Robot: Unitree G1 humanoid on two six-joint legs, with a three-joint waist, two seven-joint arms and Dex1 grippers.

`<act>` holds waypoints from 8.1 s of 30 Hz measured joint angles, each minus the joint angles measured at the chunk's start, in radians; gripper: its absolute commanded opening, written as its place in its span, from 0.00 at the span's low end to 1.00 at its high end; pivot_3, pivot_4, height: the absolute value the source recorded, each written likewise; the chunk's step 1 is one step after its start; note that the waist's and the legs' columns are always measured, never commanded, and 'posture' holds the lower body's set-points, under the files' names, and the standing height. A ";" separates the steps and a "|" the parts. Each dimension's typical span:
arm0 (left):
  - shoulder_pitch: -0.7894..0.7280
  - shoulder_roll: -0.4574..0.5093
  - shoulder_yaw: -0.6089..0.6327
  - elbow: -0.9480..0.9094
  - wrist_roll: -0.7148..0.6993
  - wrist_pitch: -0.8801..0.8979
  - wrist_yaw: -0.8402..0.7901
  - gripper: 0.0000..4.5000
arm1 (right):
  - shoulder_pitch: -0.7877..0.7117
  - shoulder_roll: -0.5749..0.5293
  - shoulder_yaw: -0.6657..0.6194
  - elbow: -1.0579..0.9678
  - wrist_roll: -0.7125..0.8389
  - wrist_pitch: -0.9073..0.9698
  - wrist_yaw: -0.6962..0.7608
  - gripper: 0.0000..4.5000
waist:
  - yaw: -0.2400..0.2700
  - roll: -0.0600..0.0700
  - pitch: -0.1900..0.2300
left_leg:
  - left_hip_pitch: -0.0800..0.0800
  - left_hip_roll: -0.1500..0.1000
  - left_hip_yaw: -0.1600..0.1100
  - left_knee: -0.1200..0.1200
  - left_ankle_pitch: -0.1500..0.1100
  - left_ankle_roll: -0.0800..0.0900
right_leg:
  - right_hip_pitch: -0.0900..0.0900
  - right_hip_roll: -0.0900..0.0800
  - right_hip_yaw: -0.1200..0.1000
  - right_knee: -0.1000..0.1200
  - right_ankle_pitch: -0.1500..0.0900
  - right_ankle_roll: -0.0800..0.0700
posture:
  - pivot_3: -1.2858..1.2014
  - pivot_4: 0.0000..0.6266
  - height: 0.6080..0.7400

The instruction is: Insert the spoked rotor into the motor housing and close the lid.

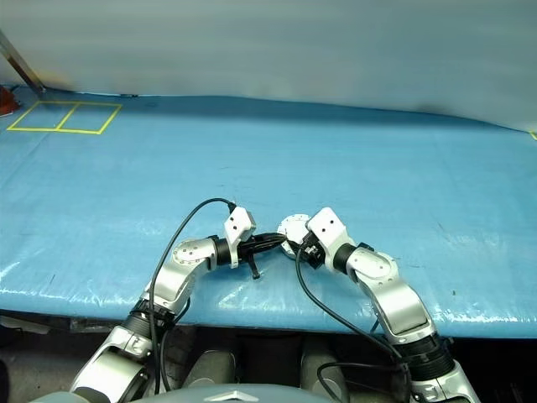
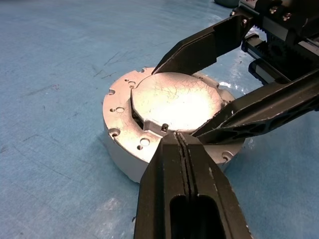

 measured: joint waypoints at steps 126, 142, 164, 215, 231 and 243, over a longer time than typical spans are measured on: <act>0.231 -0.139 0.439 -0.386 -0.798 0.590 0.168 0.80 | 0.084 0.402 -0.297 -0.047 1.184 0.279 -0.358 0.27 | -0.041 0.007 0.012 | -0.026 0.003 0.002 0.000 0.000 0.000 | -0.029 0.003 0.002 0.005 0.003 -0.005 | 0.52 0.24 1.00; 0.264 -0.129 0.464 -0.365 -0.812 0.590 0.179 0.80 | 0.084 0.395 -0.271 -0.035 1.192 0.293 -0.374 0.27 | -0.039 0.007 0.012 | -0.026 0.002 0.002 0.001 0.000 0.000 | -0.029 0.003 0.002 0.006 0.004 -0.004 | 0.52 0.24 1.00; 0.196 -0.224 0.432 -0.302 -0.796 0.531 0.175 0.80 | 0.074 0.384 -0.271 -0.026 1.226 0.307 -0.372 0.27 | -0.038 0.007 0.012 | -0.026 0.002 0.001 0.002 0.000 0.000 | -0.029 0.003 0.002 0.006 0.004 -0.004 | 0.52 0.24 1.00; 0.158 -0.068 0.424 -0.322 -0.801 0.658 0.178 0.63 | 0.054 0.398 -0.294 0.009 1.057 0.281 -0.364 0.79 | -0.041 0.007 0.011 | -0.026 0.002 0.001 0.003 0.000 -0.001 | -0.029 0.003 0.002 0.009 0.004 -0.004 | 0.52 0.24 1.00; 0.143 -0.175 0.458 -0.295 -0.757 0.610 0.263 0.53 | 0.039 0.400 -0.300 0.031 1.007 0.279 -0.372 0.80 | -0.039 0.007 0.011 | -0.026 0.002 0.001 0.004 0.000 -0.001 | -0.029 0.003 0.002 0.009 0.004 -0.004 | 0.52 0.24 1.00; 0.050 -0.177 0.595 -0.216 -0.712 0.462 0.441 0.52 | 0.030 0.405 -0.223 -0.003 0.996 0.300 -0.342 0.80 | -0.043 0.007 0.011 | -0.026 0.002 0.001 0.005 0.000 -0.001 | -0.029 0.003 0.002 0.009 0.005 -0.003 | 0.52 0.24 1.00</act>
